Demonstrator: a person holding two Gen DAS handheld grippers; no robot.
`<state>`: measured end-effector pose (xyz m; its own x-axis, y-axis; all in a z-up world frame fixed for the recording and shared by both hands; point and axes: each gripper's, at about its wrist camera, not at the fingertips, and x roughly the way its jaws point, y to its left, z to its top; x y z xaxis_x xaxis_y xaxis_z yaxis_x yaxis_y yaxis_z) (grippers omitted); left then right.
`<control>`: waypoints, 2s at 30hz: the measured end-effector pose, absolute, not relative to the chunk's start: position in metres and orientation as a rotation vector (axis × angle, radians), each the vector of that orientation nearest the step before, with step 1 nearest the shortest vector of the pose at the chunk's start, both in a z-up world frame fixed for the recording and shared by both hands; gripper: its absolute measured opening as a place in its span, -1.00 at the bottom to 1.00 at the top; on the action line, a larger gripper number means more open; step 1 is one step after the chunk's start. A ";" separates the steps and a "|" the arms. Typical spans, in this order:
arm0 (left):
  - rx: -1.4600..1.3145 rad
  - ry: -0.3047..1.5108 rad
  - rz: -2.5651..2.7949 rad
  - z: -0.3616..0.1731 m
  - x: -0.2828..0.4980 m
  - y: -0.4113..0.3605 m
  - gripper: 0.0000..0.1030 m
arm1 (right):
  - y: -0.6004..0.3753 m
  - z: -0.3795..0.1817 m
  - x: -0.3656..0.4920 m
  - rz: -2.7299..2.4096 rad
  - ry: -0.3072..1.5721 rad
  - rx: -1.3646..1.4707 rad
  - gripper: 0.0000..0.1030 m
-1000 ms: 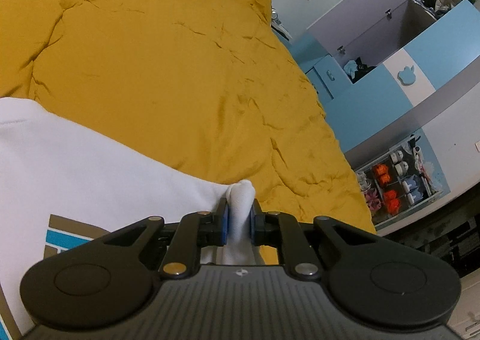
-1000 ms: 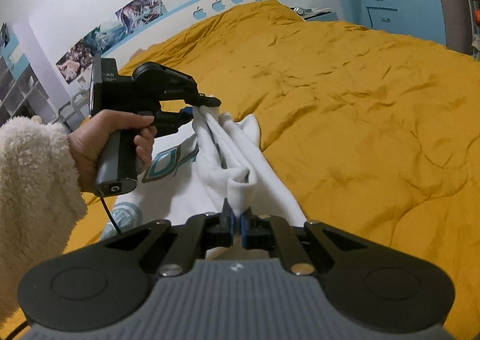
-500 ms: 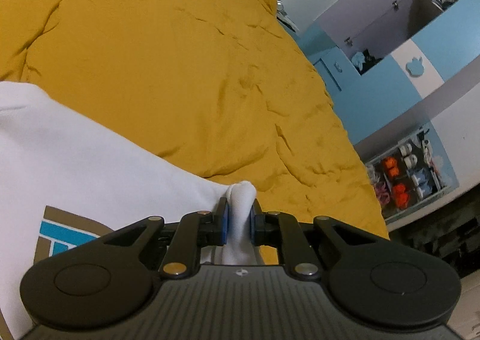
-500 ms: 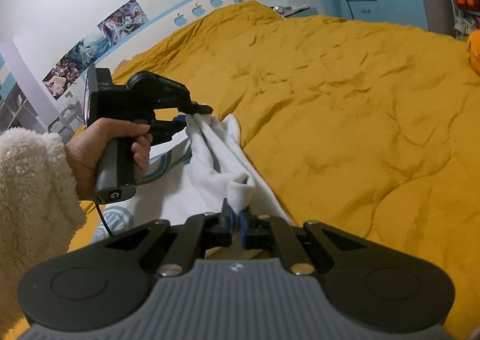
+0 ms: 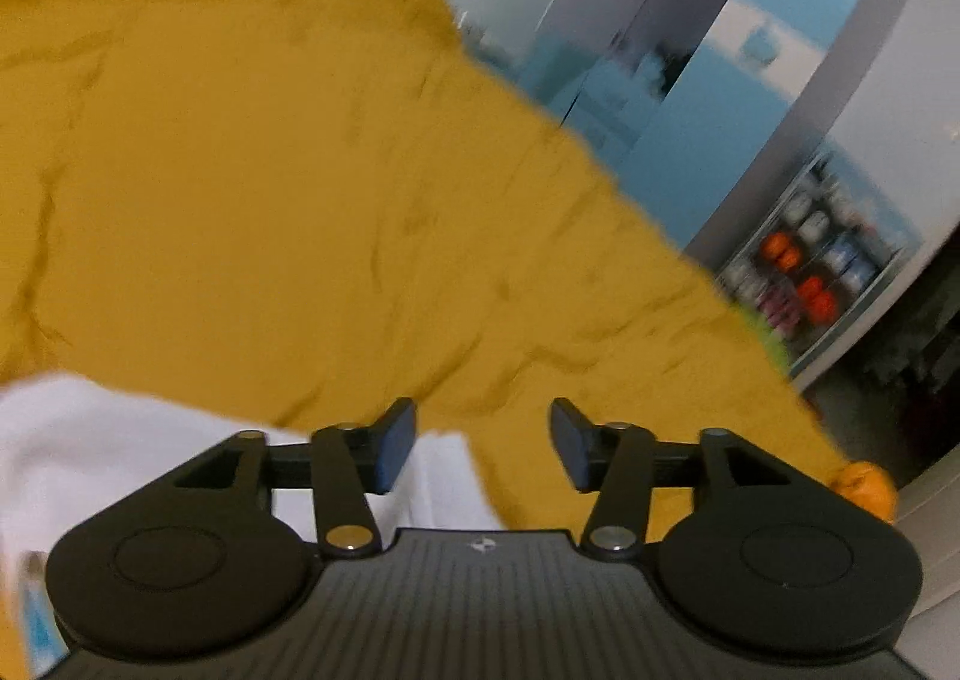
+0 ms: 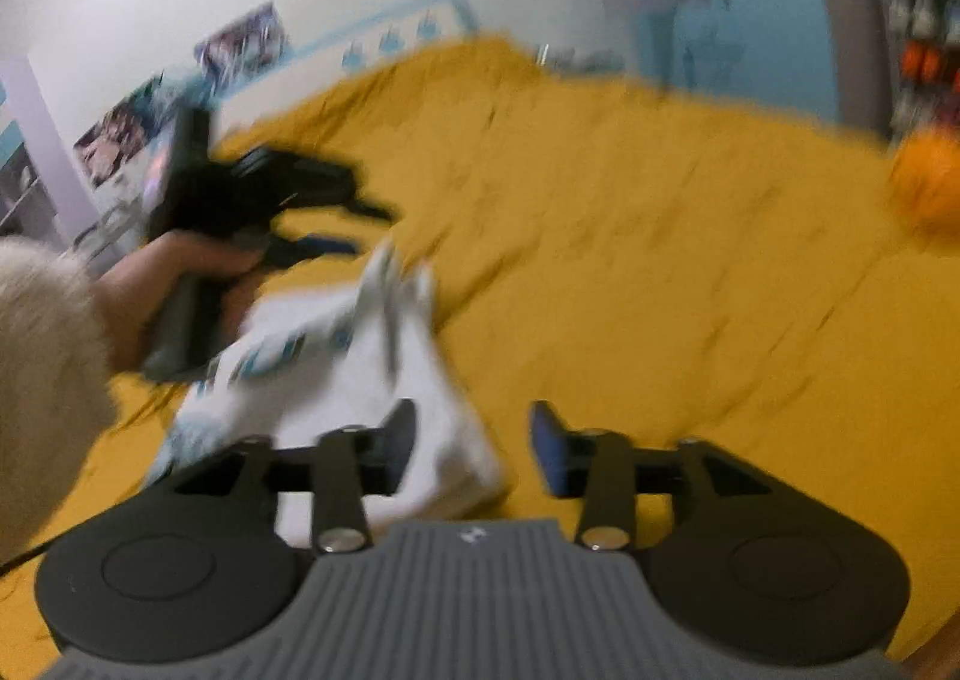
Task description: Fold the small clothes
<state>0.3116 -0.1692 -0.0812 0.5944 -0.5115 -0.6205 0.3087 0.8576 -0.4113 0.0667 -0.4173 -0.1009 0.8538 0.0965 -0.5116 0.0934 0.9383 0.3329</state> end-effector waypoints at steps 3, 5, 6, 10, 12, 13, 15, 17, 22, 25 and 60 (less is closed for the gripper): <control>-0.350 0.744 -0.538 -0.055 0.261 -0.131 0.36 | -0.430 -0.082 0.092 0.114 0.509 0.359 -0.14; -0.391 0.713 -0.534 -0.051 0.210 -0.104 0.44 | -0.427 -0.076 0.125 0.210 0.503 0.333 -0.11; -0.400 0.706 -0.519 -0.051 0.192 -0.095 0.48 | -0.423 -0.075 0.143 0.241 0.499 0.319 -0.11; -0.464 0.719 -0.484 -0.070 0.117 -0.062 0.48 | -0.404 -0.088 0.220 0.279 0.526 0.286 -0.11; -0.535 0.743 -0.443 -0.083 0.093 -0.049 0.48 | -0.396 -0.100 0.253 0.308 0.593 0.283 -0.12; -0.561 0.762 -0.437 -0.088 0.092 -0.045 0.48 | -0.392 -0.107 0.267 0.314 0.628 0.291 -0.12; -0.608 0.787 -0.413 -0.099 0.082 -0.038 0.48 | -0.386 -0.120 0.286 0.311 0.674 0.299 -0.12; -0.651 0.791 -0.402 -0.105 0.081 -0.034 0.48 | -0.381 -0.132 0.300 0.307 0.718 0.312 -0.12; -0.683 0.843 -0.380 -0.122 0.084 -0.030 0.48 | -0.372 -0.154 0.323 0.328 0.793 0.341 -0.84; -0.673 0.882 -0.399 -0.130 0.088 -0.037 0.48 | -0.366 -0.147 0.322 0.300 0.755 0.322 -0.87; -0.022 0.799 -0.233 -0.118 0.027 -0.066 -0.82 | -0.421 -0.127 0.111 0.255 0.780 0.350 -0.95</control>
<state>0.0270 -0.0661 -0.1175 0.6731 -0.2155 -0.7075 0.1987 0.9741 -0.1076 0.1115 -0.4206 -0.1267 0.6851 0.3503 -0.6387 -0.0946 0.9121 0.3988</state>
